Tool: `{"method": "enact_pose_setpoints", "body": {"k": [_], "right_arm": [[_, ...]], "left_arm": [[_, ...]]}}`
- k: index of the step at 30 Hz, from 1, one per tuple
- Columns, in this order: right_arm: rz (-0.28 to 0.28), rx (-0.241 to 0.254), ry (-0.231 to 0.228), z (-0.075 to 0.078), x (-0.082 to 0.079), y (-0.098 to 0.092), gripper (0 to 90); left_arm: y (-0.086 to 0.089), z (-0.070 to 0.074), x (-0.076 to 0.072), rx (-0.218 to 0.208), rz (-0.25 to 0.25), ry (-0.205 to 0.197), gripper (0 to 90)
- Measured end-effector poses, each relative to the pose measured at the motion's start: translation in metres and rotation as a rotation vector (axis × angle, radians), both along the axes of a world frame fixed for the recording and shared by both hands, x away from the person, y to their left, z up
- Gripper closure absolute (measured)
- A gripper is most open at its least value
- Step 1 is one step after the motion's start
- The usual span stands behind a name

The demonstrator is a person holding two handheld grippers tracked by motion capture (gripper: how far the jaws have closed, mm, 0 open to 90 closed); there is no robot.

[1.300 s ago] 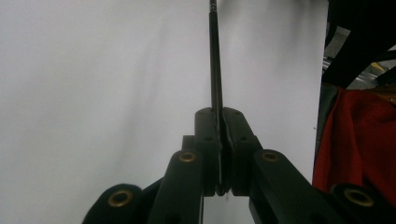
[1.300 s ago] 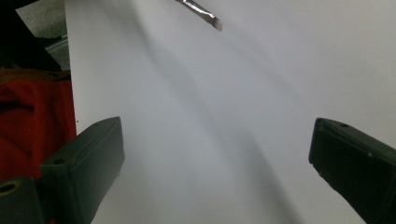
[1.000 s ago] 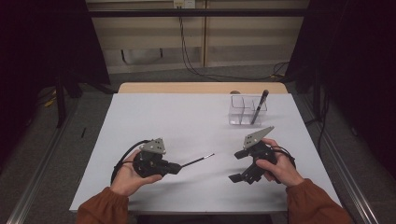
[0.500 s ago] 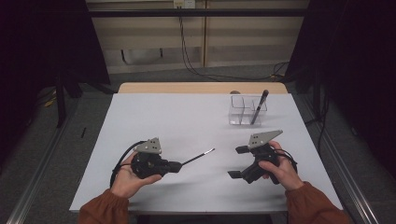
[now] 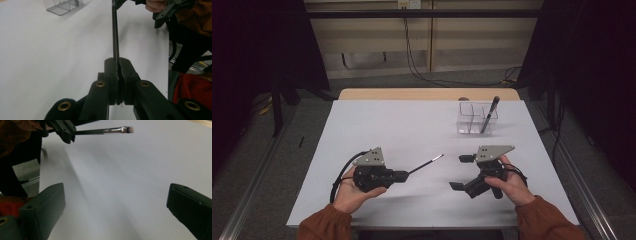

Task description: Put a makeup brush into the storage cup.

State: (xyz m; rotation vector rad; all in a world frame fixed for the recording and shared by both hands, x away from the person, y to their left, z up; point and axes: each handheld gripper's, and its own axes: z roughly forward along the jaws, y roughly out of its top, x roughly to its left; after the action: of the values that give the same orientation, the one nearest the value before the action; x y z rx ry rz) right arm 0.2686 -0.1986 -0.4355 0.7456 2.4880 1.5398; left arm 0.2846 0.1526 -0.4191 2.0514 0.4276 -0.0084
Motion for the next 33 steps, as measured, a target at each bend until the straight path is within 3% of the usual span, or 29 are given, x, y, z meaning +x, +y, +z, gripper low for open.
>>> {"method": "enact_pose_setpoints", "body": {"k": [1,6,13,26,30,33], "right_arm": [[0.000,-0.003,-0.011,0.000,0.000,0.001,1.6],[0.003,0.020,-0.036,-0.003,-0.001,0.004,2.1],[0.016,0.069,-0.052,-0.004,-0.002,0.008,1.9],[0.026,0.156,-0.089,0.003,-0.002,0.014,2.5],[0.055,0.201,-0.092,0.007,-0.001,0.017,2.5],[0.039,0.217,-0.113,0.010,-0.001,0.019,1.5]], "left_arm": [[0.001,0.000,0.000,-0.025,0.007,-0.001,85.7],[0.001,-0.001,0.000,-0.068,0.008,-0.011,85.7],[-0.001,-0.002,-0.002,-0.112,0.029,-0.058,85.7],[-0.006,-0.005,-0.003,-0.196,0.033,-0.070,85.6],[-0.009,-0.005,-0.003,-0.212,0.032,-0.073,85.6],[-0.010,-0.004,-0.004,-0.234,0.037,-0.078,85.6]]}}
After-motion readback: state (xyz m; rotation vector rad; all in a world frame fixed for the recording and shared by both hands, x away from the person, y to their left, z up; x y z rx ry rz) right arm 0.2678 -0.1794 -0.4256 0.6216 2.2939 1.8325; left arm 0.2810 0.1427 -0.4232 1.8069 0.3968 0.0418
